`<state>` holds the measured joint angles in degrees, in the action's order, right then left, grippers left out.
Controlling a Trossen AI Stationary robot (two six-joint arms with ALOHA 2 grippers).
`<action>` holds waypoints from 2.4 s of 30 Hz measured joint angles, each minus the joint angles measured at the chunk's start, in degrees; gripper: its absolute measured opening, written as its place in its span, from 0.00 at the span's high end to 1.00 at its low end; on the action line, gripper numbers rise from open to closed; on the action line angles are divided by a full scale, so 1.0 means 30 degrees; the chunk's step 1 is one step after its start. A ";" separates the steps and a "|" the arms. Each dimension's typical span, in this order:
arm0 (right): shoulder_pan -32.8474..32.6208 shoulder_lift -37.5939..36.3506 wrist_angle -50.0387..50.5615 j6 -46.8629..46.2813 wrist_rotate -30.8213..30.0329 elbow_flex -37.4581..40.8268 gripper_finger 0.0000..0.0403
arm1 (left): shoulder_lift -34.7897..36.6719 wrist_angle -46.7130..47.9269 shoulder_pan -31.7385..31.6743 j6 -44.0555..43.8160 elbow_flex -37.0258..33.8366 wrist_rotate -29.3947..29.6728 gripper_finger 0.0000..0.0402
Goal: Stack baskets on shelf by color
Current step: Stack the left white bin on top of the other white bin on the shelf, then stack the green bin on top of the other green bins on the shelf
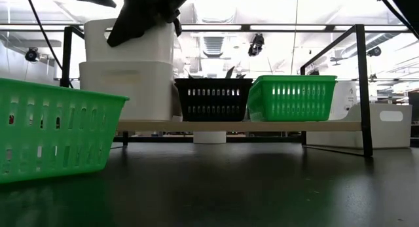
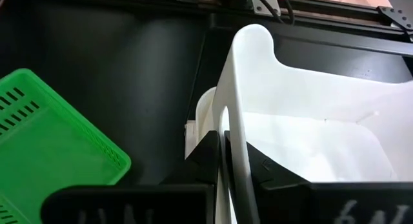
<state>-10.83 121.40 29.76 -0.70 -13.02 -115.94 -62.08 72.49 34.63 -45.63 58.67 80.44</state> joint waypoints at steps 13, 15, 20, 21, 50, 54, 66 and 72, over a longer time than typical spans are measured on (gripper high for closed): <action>0.0000 0.0000 0.0568 -0.0267 -0.0015 0.0037 0.72 | 0.0000 -0.0005 0.0000 0.0000 -0.0007 0.0000 0.41; 0.0000 0.0000 0.0595 -0.0267 -0.0015 0.0037 0.67 | 0.0000 -0.0007 0.0000 0.0000 -0.0007 0.0000 0.41; 0.0000 -0.0281 0.1222 -0.0372 0.0871 0.0005 0.56 | -0.0007 -0.0015 0.0007 0.0000 -0.0007 0.0018 0.41; 0.0000 -0.0357 0.1638 -0.0449 0.0972 -0.0165 0.55 | -0.0007 -0.0015 0.0007 0.0000 -0.0007 0.0029 0.41; -0.4933 -0.6652 1.1335 -0.3349 0.1204 0.2554 0.73 | -0.0875 -1.5978 0.0024 1.4702 0.0029 -0.3729 0.41; -0.6093 -0.7867 1.0584 -0.4101 -0.0084 0.4739 0.76 | -0.1719 -1.8553 0.0124 1.6395 0.0081 -0.6007 0.41; -0.7701 -1.2682 0.8057 -0.6982 -0.0216 1.0790 0.74 | -0.4673 -2.2182 0.0124 1.6868 0.0330 -0.8121 0.41; -0.7731 -1.4965 0.7332 -0.7336 -0.0193 1.3480 0.66 | -0.5419 -2.2966 0.0138 1.3407 0.0377 -1.2025 0.41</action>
<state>-34.02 76.51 51.75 -22.70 -13.59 -75.50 -78.34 3.59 35.05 -5.40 59.80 44.37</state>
